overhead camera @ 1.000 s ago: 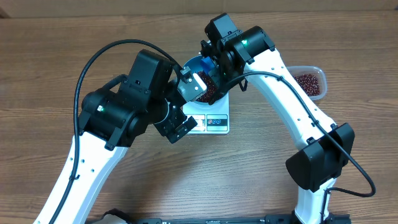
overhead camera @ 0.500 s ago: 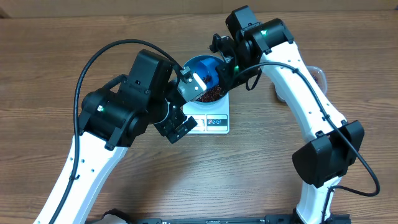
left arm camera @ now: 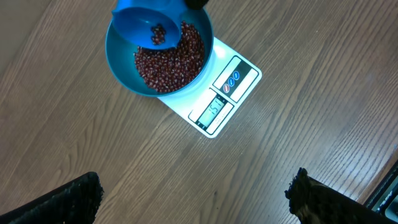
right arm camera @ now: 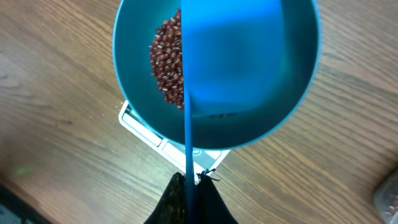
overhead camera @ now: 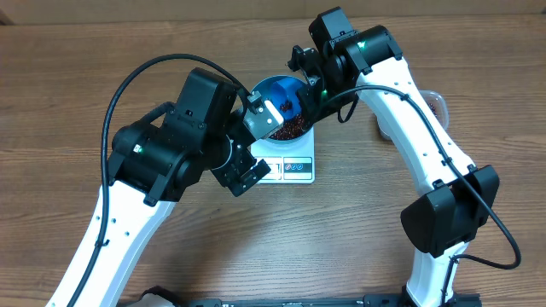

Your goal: Scoop item into bowl and weigh 150g on scale

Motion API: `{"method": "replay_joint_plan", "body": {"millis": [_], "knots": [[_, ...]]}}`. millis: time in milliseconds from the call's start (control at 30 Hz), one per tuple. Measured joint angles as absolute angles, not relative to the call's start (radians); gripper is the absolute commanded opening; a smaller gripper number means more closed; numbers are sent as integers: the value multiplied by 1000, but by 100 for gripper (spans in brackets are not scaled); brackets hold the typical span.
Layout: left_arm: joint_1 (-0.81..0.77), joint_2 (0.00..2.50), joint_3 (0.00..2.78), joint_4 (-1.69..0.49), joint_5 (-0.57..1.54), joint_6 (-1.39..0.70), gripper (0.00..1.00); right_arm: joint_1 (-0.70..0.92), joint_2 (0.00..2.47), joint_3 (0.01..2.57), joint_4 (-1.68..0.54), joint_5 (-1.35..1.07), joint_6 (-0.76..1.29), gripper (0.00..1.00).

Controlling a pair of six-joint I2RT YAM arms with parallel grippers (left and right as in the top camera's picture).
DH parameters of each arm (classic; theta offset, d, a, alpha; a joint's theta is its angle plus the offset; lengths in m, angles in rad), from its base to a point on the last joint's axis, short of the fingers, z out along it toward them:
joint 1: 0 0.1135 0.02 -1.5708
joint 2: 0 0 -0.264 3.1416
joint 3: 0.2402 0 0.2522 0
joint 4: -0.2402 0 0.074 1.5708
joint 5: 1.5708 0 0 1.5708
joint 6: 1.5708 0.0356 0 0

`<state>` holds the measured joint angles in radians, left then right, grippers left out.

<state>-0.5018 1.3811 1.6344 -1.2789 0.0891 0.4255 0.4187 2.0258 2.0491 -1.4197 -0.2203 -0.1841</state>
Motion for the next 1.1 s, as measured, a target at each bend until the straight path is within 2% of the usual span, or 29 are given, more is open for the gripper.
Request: {"method": "replay_joint_plan", "body": {"millis": [1100], "knots": [[-502, 1381, 1634, -1279, 89, 426, 100, 419, 2098, 2049, -1392, -164, -185, 4]]}}
